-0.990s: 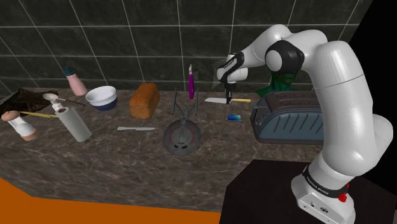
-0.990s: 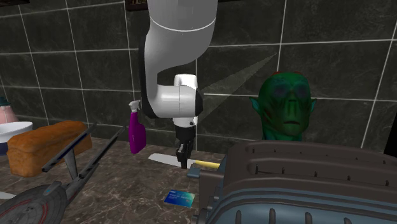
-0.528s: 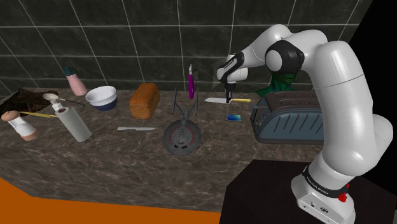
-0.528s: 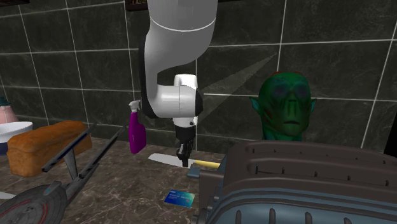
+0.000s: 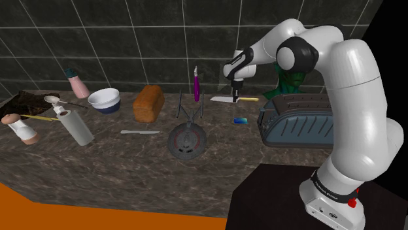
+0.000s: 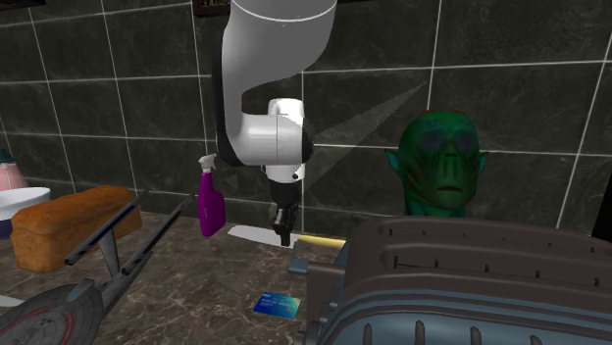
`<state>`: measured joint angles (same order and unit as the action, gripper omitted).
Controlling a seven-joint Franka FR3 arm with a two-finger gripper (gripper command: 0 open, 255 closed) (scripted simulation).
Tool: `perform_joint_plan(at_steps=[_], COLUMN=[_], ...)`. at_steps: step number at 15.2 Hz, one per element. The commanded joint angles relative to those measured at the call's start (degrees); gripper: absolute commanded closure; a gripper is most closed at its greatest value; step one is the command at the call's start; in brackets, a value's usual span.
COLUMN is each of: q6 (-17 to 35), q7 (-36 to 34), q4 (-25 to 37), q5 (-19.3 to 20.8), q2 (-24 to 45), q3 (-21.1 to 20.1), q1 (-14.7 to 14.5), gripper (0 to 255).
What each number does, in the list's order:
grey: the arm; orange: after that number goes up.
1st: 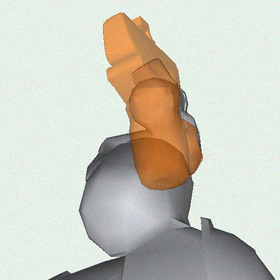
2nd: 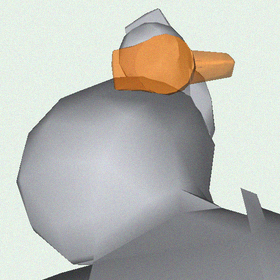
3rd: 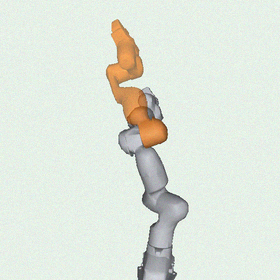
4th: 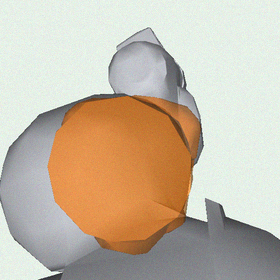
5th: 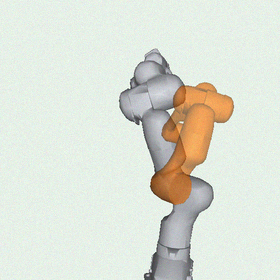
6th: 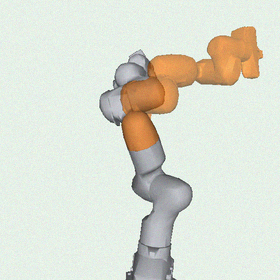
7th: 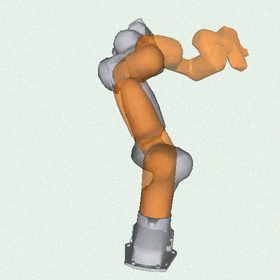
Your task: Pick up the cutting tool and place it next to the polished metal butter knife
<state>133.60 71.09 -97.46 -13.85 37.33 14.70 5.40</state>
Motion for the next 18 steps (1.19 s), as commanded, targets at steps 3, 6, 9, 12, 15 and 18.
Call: perform_joint_plan(at_steps=[3,6,9,12,15,18], q6=[-2.02,-3.60,-5.22,-6.89,-8.61,-8.20], q7=[-0.40,-0.71,-1.02,-1.33,-1.64,-4.07], q4=[0.13,0.31,0.61,1.03,1.58,0.28], q5=[0.61,1.08,1.56,2.02,2.47,2.95], q2=[-1.89,-3.32,-4.68,-5.97,-7.18,-8.21], q3=[0.47,0.81,1.13,1.43,1.70,1.37], q1=[-0.31,-0.54,-0.74,-0.93,-1.09,-3.14], gripper=[255,255,255,255,255,255])
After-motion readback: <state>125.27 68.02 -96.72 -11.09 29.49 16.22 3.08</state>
